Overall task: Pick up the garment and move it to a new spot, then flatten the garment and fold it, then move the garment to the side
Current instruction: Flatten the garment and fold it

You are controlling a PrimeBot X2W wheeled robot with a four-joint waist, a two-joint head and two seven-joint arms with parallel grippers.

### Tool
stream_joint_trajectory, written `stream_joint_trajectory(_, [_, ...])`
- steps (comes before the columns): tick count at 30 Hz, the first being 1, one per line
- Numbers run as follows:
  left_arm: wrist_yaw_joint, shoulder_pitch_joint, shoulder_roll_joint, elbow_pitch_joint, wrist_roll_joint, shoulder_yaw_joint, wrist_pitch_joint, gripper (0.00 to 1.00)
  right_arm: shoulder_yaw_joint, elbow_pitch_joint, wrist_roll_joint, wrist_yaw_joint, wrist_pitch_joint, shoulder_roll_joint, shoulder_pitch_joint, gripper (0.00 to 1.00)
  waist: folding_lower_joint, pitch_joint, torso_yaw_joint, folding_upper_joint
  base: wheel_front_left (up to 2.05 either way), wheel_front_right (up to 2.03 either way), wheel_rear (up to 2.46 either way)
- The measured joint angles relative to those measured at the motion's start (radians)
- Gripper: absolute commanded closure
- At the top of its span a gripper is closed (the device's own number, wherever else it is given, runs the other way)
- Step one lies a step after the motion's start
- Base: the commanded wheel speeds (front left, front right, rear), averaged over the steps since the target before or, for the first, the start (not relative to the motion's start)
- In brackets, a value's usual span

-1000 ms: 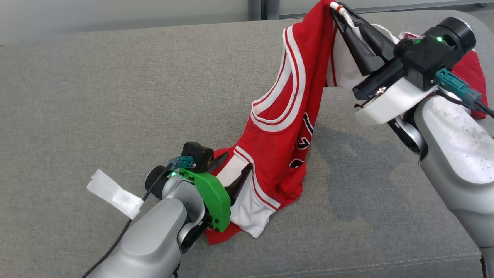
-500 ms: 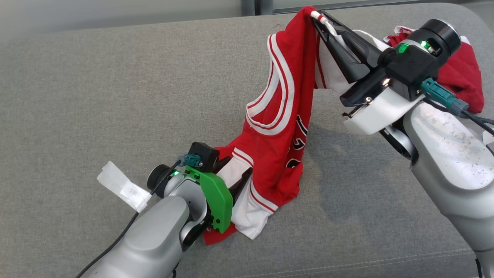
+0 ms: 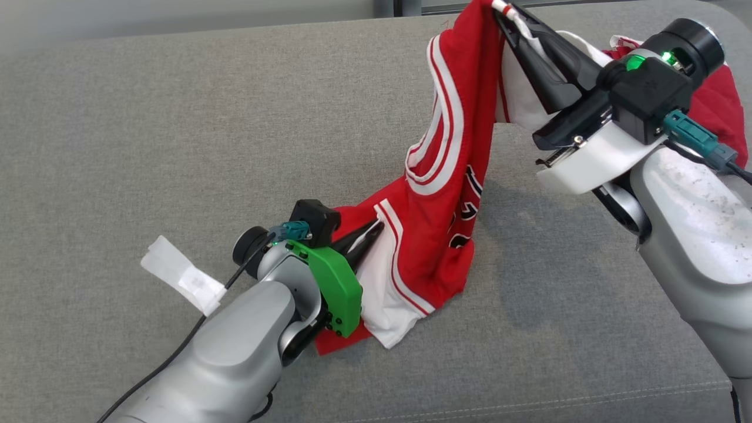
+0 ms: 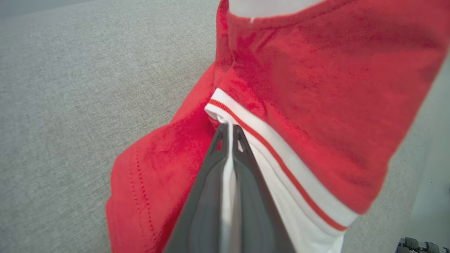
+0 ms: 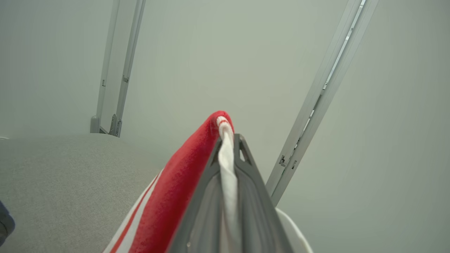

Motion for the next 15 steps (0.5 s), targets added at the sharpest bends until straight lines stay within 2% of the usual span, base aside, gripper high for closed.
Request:
stream_joint_trajectory(7, [0.0,-0.013,0.031,-0.046,-0.021,0.087,-0.145,1.0,-0.068,0.008,0.003,-0.027,0.0,-0.022,0.022,1.0,0.0,-0.005,0.027,0.0,0.0,0.0,0.0])
stream_joint_trajectory(11, [0.0,-0.013,0.051,-0.079,-0.025,0.142,-0.154,1.0,-0.116,0.011,0.009,-0.045,0.0,-0.044,0.03,1.0,0.0,-0.013,0.044,0.0,0.0,0.0,0.0])
stream_joint_trajectory(15, [0.0,-0.013,0.046,-0.139,-0.026,0.17,-0.154,1.0,-0.164,0.013,0.012,-0.058,0.0,-0.077,0.031,1.0,0.0,-0.026,0.059,0.0,0.0,0.0,0.0])
